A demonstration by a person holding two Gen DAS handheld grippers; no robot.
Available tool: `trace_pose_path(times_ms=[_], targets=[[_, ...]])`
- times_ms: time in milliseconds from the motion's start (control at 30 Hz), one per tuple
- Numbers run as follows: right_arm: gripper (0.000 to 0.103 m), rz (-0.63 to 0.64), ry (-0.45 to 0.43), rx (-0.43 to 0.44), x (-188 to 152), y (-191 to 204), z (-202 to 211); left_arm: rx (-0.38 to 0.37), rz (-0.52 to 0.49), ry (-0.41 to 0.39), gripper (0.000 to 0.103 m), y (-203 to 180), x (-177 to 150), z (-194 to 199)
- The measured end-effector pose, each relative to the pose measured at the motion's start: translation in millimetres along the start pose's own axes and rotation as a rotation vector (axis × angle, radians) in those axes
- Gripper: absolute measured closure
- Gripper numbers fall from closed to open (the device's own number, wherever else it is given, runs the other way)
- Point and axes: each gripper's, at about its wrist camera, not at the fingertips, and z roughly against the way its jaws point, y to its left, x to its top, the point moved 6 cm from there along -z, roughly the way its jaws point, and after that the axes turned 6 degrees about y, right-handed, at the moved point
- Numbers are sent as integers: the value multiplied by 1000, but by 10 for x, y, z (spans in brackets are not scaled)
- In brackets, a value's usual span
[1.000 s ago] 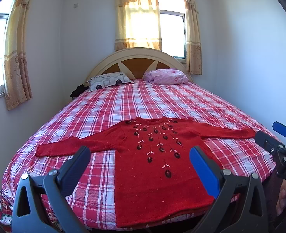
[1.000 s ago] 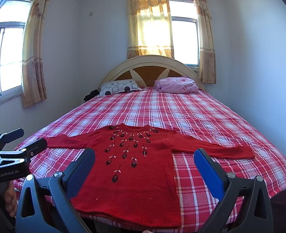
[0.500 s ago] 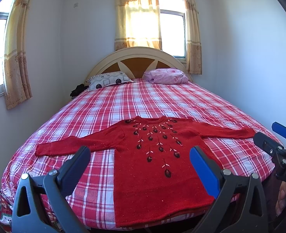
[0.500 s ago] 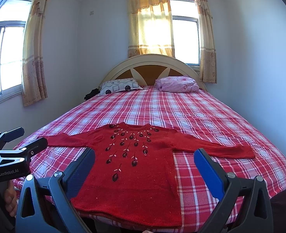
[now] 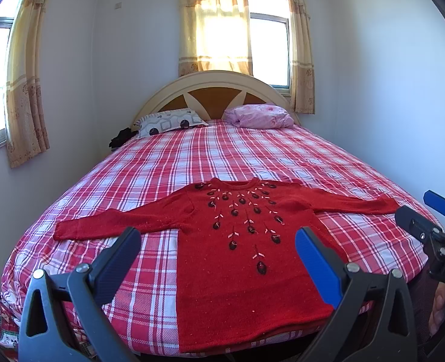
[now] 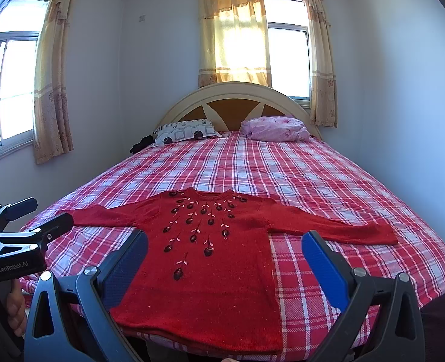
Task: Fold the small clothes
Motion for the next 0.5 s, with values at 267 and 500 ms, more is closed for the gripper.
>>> trace_pose_path(times_ms=[267, 500], targets=[[1, -3, 32, 3, -62, -12, -133, 0, 2, 29, 0, 5, -57, -131], [1, -3, 90, 6, -209, -144, -468, 5, 5, 84, 0, 3, -177, -432]])
